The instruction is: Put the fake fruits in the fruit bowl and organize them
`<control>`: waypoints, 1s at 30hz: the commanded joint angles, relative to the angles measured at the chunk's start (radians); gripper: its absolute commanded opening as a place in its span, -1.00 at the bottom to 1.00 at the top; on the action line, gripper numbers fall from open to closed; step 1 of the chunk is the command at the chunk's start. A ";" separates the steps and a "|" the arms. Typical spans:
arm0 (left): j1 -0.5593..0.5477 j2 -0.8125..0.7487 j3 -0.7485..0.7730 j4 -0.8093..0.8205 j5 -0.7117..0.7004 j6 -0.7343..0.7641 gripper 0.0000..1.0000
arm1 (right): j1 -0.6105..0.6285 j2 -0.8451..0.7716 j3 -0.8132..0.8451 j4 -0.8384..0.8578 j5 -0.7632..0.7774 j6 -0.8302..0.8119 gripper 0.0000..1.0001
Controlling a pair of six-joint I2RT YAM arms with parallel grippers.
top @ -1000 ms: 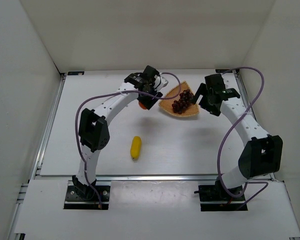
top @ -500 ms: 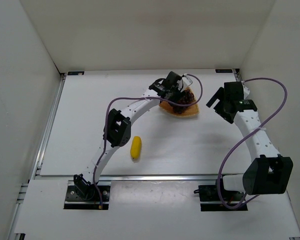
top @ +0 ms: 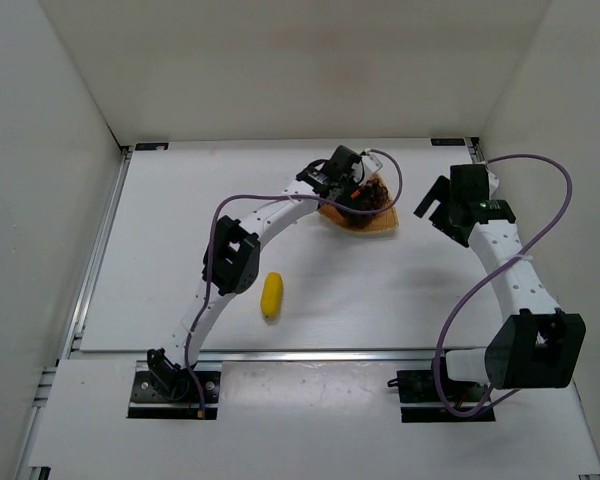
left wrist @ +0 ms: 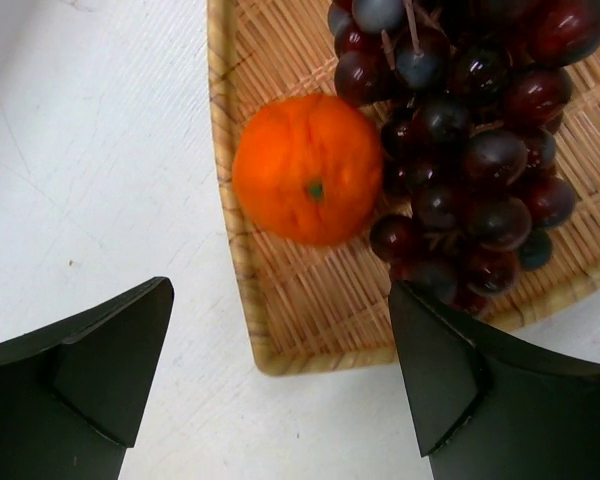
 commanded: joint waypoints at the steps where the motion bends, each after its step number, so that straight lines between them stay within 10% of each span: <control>1: -0.005 -0.195 -0.030 0.011 -0.032 -0.054 1.00 | 0.022 -0.030 0.026 0.024 0.005 -0.071 1.00; 8: 0.029 -0.450 -0.209 0.011 -0.175 -0.063 1.00 | 0.279 -0.078 -0.068 0.105 -0.102 -0.289 1.00; 17: 0.274 -0.788 -0.653 0.011 -0.286 -0.129 1.00 | 0.773 0.300 0.151 0.154 -0.188 -0.101 1.00; 23: 0.455 -1.037 -0.920 0.011 -0.230 -0.197 1.00 | 0.900 0.664 0.513 -0.002 -0.233 -0.027 1.00; 30: 0.598 -1.227 -1.130 0.011 -0.209 -0.214 1.00 | 0.949 0.784 0.501 -0.097 -0.247 0.017 0.97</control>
